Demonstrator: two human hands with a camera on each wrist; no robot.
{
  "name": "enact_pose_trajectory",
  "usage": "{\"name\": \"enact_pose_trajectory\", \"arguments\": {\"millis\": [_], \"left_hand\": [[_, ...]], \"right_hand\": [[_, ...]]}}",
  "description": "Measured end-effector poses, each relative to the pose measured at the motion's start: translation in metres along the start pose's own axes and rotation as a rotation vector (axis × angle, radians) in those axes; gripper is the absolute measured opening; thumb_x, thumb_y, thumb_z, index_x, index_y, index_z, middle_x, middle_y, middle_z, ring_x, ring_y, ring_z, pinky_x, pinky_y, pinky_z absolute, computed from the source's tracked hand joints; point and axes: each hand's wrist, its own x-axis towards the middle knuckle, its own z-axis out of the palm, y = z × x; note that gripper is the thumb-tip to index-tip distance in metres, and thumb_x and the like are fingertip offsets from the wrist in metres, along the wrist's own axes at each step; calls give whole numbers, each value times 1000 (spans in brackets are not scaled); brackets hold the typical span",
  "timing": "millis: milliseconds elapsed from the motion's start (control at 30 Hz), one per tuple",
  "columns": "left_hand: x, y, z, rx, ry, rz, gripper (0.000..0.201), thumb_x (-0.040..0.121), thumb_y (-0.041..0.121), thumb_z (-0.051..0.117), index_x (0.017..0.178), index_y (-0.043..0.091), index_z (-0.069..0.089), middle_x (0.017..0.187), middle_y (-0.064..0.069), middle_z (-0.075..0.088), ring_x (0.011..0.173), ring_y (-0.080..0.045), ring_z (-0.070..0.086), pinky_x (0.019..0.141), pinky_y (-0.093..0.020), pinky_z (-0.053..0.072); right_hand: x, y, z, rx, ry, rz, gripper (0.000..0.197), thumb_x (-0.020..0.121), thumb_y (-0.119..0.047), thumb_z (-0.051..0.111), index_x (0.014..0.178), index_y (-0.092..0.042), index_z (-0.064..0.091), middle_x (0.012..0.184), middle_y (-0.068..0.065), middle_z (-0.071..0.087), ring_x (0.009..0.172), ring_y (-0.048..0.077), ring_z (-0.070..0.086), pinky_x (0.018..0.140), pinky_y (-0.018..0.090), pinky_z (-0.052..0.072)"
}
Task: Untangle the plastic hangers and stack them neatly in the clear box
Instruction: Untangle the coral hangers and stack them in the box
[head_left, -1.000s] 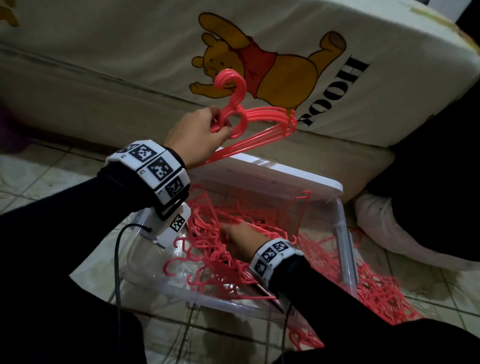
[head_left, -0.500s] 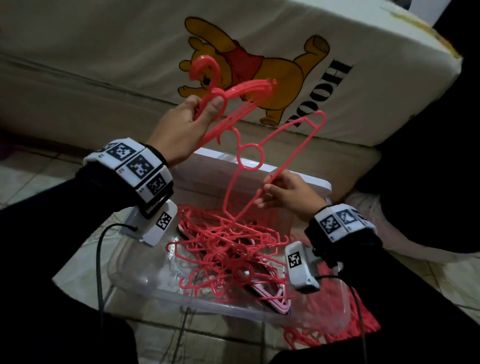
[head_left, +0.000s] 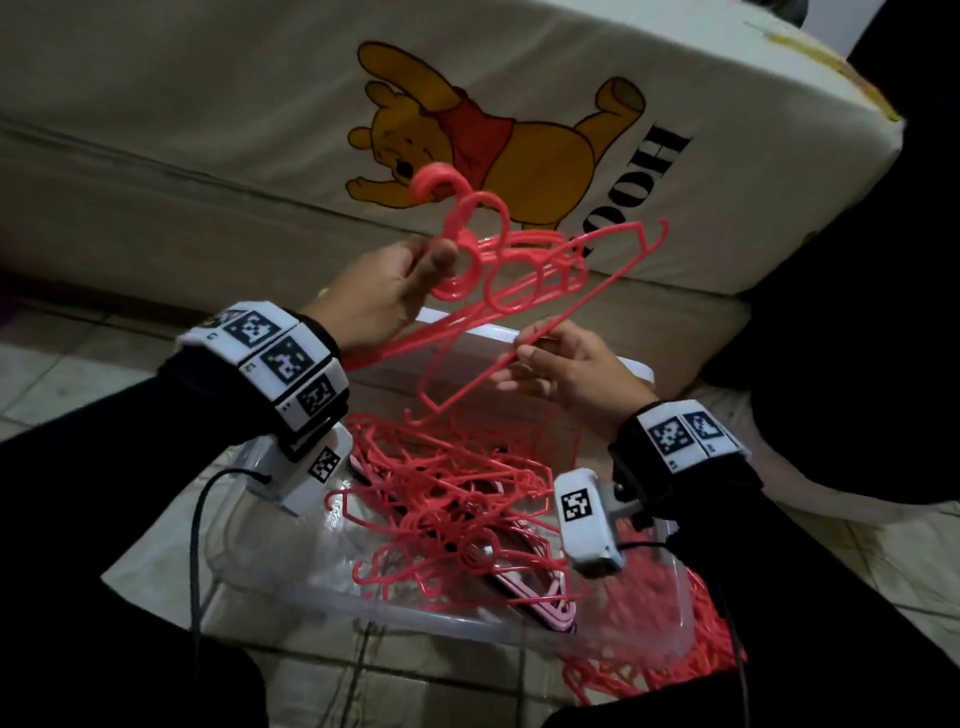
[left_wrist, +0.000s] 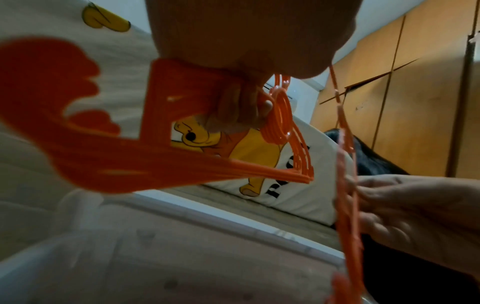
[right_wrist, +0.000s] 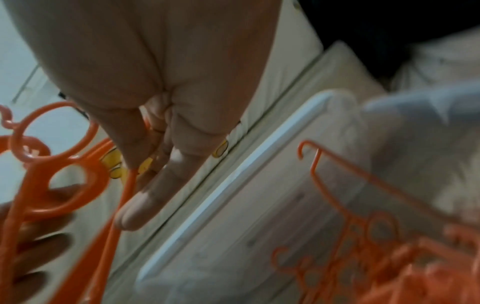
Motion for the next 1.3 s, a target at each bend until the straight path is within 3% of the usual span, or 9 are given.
{"name": "enact_pose_trajectory", "arguments": {"millis": [133,267,433,533,600,700,900,1133,1300], "left_hand": [[-2,5,13,97,-51,26,48,71,81,47,87,36,52,72,25,62,69,10,57,62,-11,39],[0,3,17,186,-69,59,25,92,42,54,102,19,55,85,4,61,82,-15,59,72,-29,45],[-1,-2,15,321,-59,20,20,93,33,53,107,19,58,97,0,65,93,-18,60,72,-28,38],[-3,-3,14,374,-90,-12,22,90,37,58,105,21,59,97,2,66,92,-17,60,71,-28,38],[-5,-2,15,324,-139,-25,23,89,33,60,105,17,61,97,-3,67,93,-21,61,82,-36,47],[-7,1,19,272,-182,-15,20,90,27,61,103,13,63,95,-7,67,91,-25,62,83,-40,48],[-9,-4,25,550,-166,-9,18,94,37,48,88,21,52,83,-4,61,80,-26,58,66,-37,44],[-4,-19,21,954,2,74,22,94,37,36,89,19,48,94,-15,65,86,-36,61,64,-35,32],[-1,-24,6,967,59,-57,22,92,38,42,89,19,53,84,-14,59,76,-34,54,62,-34,31]], "right_hand": [[2,6,16,144,-13,23,17,93,11,40,87,-2,49,73,13,66,64,20,70,63,27,59],[6,17,24,38,23,91,16,94,7,44,83,1,54,70,12,66,56,16,67,56,23,57],[9,13,7,-665,208,13,21,88,-11,63,69,-12,56,58,4,56,47,12,51,50,25,44],[7,2,-3,-1135,481,-371,15,80,-17,67,89,-15,55,90,3,59,78,13,52,70,23,40],[8,-1,-9,-1508,428,-462,41,78,-21,67,115,-14,52,116,6,53,103,21,48,84,31,39],[9,2,-11,-1793,214,-328,45,88,-21,56,130,-16,42,126,5,53,114,25,49,90,36,37],[7,7,-11,-1912,106,-263,21,94,-8,39,112,-12,48,104,9,65,92,33,63,61,35,30],[13,20,-21,-1550,170,-48,56,82,-34,69,123,-8,42,121,13,53,113,30,52,91,40,44],[15,44,-51,-1698,108,266,35,80,-32,70,104,-8,61,103,13,64,97,31,64,74,33,48]]}}
